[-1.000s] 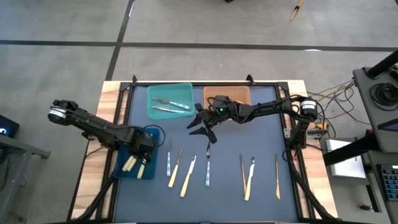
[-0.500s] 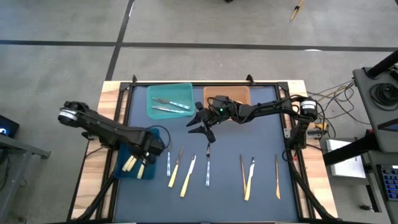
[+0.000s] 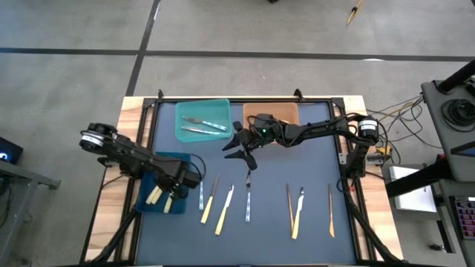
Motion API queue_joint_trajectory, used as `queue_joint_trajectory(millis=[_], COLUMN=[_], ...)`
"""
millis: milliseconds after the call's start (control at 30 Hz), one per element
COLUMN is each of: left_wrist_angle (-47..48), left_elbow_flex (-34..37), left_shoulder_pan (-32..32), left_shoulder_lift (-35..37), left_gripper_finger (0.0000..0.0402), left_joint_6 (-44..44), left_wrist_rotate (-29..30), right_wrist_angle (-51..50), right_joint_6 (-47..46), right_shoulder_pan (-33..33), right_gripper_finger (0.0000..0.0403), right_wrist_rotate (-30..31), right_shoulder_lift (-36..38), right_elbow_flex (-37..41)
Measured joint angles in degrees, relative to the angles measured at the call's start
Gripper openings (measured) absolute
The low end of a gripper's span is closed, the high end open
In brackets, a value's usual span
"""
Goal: Sort silverware by color (type)
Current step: Put the golden knife into the orange bin
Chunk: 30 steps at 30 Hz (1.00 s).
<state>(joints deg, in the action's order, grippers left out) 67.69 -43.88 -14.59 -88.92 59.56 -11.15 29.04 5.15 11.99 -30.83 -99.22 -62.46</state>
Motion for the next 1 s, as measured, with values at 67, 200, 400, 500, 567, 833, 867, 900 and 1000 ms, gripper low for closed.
queue_joint_trajectory(millis=[67,200,400,500,567,833,867,900,1000], left_wrist_angle=[-1.0,-1.1,-1.1,-1.1,-1.1,-0.8,-0.8,-0.8,-0.7], left_elbow_flex=[0.0,0.0,0.0,0.0,0.0,0.0,0.0,0.0,0.0], left_shoulder_pan=[0.0,0.0,-0.4,-0.5,-0.7,-1.7,-2.0,-2.2,-2.5], left_shoulder_lift=[-0.2,-0.3,0.9,2.0,2.8,5.8,6.0,6.1,6.3], left_gripper_finger=[0.0000,0.0000,0.0000,0.0000,0.0000,0.0000,0.0000,0.0000,0.0000], left_joint_6=[-0.2,-0.6,-1.0,-1.1,-1.6,-8.2,-9.0,-9.6,-10.8], left_wrist_rotate=[-0.3,-0.5,-0.4,-0.4,-0.4,-0.4,-0.4,-0.4,-1.1], right_wrist_angle=[0.0,0.0,0.0,0.0,0.0,-1.5,-2.0,-2.5,-3.6], right_joint_6=[0.0,0.0,0.0,0.0,0.0,0.5,1.2,2.1,4.1], right_shoulder_pan=[0.0,0.0,0.0,0.0,0.0,-0.7,-1.0,-1.4,-2.2], right_gripper_finger=[0.0135,0.0135,0.0135,0.0135,0.0135,0.0134,0.0134,0.0134,0.0134], right_wrist_rotate=[0.0,0.0,0.0,0.0,0.0,2.3,3.7,4.8,7.4], right_shoulder_lift=[0.0,0.0,0.0,0.0,0.0,0.0,0.0,0.0,0.0], right_elbow_flex=[0.0,0.0,0.0,0.0,0.0,0.0,0.0,0.0,0.0])
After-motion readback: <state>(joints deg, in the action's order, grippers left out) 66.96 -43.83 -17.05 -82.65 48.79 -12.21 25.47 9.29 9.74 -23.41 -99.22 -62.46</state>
